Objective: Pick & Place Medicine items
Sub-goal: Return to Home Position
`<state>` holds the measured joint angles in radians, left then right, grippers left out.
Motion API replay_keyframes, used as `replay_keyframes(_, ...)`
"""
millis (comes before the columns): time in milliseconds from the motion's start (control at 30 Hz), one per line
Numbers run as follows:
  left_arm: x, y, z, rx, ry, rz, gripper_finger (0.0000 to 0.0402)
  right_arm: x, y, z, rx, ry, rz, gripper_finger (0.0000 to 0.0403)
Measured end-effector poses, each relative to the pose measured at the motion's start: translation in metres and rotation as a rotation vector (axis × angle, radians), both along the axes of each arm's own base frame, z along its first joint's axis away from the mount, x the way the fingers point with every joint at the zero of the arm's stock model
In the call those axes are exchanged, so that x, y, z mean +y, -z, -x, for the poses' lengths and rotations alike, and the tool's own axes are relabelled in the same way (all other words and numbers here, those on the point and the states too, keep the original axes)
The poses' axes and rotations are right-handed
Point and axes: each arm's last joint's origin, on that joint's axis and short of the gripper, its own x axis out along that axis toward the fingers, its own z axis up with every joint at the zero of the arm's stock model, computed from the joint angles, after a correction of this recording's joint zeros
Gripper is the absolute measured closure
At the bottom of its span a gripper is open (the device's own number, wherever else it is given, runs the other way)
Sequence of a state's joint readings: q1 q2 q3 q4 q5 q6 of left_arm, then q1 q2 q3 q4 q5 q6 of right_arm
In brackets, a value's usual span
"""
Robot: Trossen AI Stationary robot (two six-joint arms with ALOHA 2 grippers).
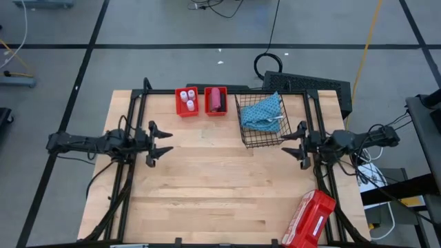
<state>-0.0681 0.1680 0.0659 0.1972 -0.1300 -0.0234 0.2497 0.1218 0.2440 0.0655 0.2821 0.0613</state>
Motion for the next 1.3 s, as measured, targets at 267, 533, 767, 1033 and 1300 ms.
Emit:
replay_keyframes(267, -0.001, 0.012, -0.002, -0.010, 0.017, 0.022, 0.0146, 0.000, 0.016, -0.001, -0.006, 0.004, 0.049, 0.0193)
replay_keyframes(533, -0.001, 0.012, -0.002, -0.008, 0.026, 0.009, 0.0146, 0.003, 0.036, -0.005, 0.049, -0.067, 0.103, 0.0193)
replay_keyframes(767, -0.001, 0.012, -0.002, -0.009, 0.028, 0.030, 0.0146, 0.004, 0.038, -0.005, 0.053, -0.061, 0.207, 0.0193)
replay_keyframes(1033, -0.001, 0.012, -0.002, -0.008, 0.027, 0.024, 0.0146, 0.004, 0.038, -0.006, 0.058, -0.060, 0.227, 0.0193)
replay_keyframes(1300, -0.001, 0.012, -0.002, -0.008, 0.027, 0.024, 0.0146, 0.004, 0.038, -0.006, 0.058, -0.060, 0.226, 0.0193)
